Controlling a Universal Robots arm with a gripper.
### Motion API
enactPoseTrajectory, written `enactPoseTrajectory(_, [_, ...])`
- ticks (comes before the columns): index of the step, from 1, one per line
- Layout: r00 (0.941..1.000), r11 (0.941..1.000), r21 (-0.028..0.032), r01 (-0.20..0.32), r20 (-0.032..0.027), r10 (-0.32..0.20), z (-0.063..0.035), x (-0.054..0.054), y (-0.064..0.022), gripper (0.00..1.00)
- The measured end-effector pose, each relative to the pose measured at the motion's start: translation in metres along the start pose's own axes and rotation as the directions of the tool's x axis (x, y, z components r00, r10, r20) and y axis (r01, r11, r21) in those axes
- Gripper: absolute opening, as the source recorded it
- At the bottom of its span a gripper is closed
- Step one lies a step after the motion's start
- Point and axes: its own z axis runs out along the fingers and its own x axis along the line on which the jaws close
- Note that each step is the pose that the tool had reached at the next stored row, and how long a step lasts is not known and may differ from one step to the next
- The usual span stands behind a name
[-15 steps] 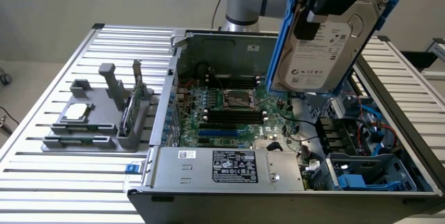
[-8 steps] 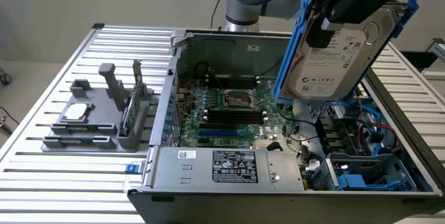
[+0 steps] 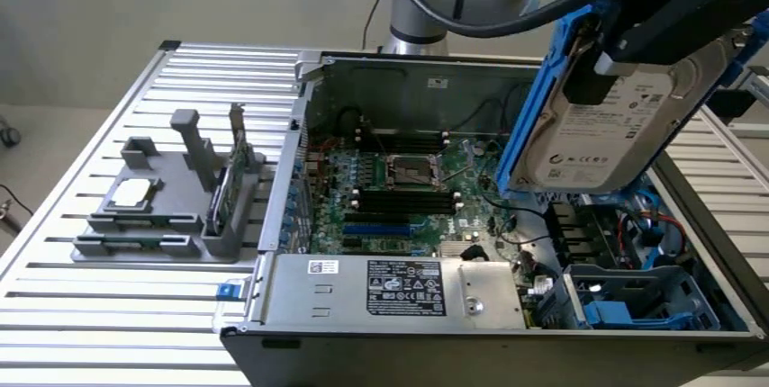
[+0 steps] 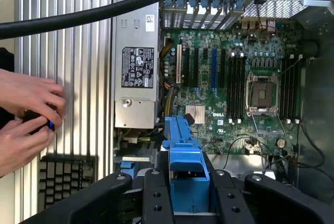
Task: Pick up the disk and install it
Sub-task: 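Pick up the disk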
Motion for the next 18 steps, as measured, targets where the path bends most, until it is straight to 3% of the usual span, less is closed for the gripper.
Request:
enactPoseTrajectory(13, [1.0000, 0.9998, -0.0212, 0.000, 0.0003, 0.000, -0.0026, 0.030, -0.0385, 0.33])
enactPoseTrajectory(18, [1.0000, 0.9997, -0.0263, 0.000, 0.0009, 0.000, -0.0022, 0.038, -0.0551, 0.33])
